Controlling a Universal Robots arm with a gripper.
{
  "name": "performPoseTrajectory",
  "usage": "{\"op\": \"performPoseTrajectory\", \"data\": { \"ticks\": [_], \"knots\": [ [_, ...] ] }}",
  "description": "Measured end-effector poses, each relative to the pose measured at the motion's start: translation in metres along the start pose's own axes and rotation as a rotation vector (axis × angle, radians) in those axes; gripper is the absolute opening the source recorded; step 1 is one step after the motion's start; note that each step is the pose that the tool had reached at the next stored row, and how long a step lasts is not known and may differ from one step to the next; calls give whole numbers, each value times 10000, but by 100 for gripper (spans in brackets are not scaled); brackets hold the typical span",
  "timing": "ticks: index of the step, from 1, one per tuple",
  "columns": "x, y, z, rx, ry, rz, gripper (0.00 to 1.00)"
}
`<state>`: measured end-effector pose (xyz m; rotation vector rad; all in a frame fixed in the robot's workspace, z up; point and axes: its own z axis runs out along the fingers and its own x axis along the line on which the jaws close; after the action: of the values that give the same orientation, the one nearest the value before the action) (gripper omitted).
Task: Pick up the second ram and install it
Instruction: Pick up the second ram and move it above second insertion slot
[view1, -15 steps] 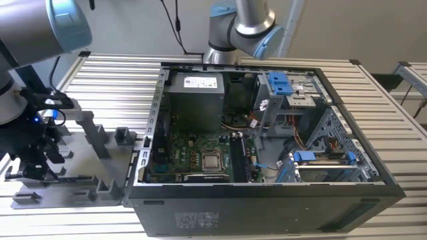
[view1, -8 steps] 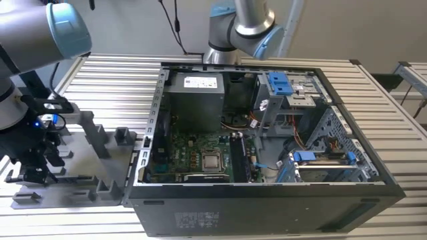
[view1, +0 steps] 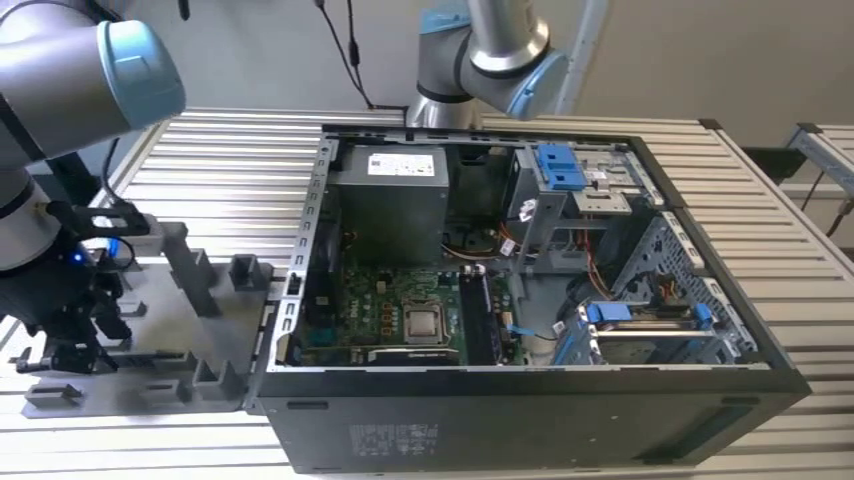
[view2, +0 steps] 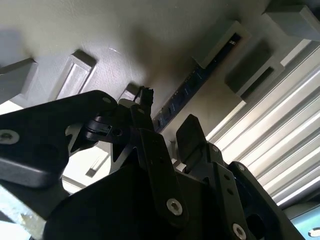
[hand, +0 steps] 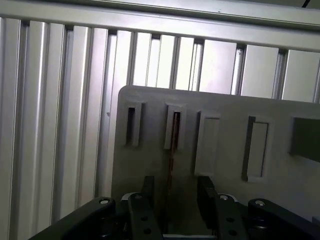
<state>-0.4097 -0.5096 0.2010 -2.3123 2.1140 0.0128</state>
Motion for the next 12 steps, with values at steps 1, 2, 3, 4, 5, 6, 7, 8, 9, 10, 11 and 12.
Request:
{"op": "performPoseTrajectory", "data": {
  "ticks": [1,2,3,4,5,6,7,8,9,10,11,12],
  "knots": [
    [2,0,10,0,0,0,48],
    [5,1,20,1,1,1,48],
    [10,1,30,0,1,0,48],
    [17,1,36,0,2,-1,48],
    [25,2,42,1,1,-1,48],
    [34,3,47,1,1,0,48],
    [45,4,50,0,2,0,48],
    [54,5,52,0,2,-1,48],
    [63,6,52,0,1,0,48],
    [68,6,52,0,2,-1,48],
    [68,6,52,0,2,0,48],
    [68,6,52,0,1,1,48]
  ]
}}
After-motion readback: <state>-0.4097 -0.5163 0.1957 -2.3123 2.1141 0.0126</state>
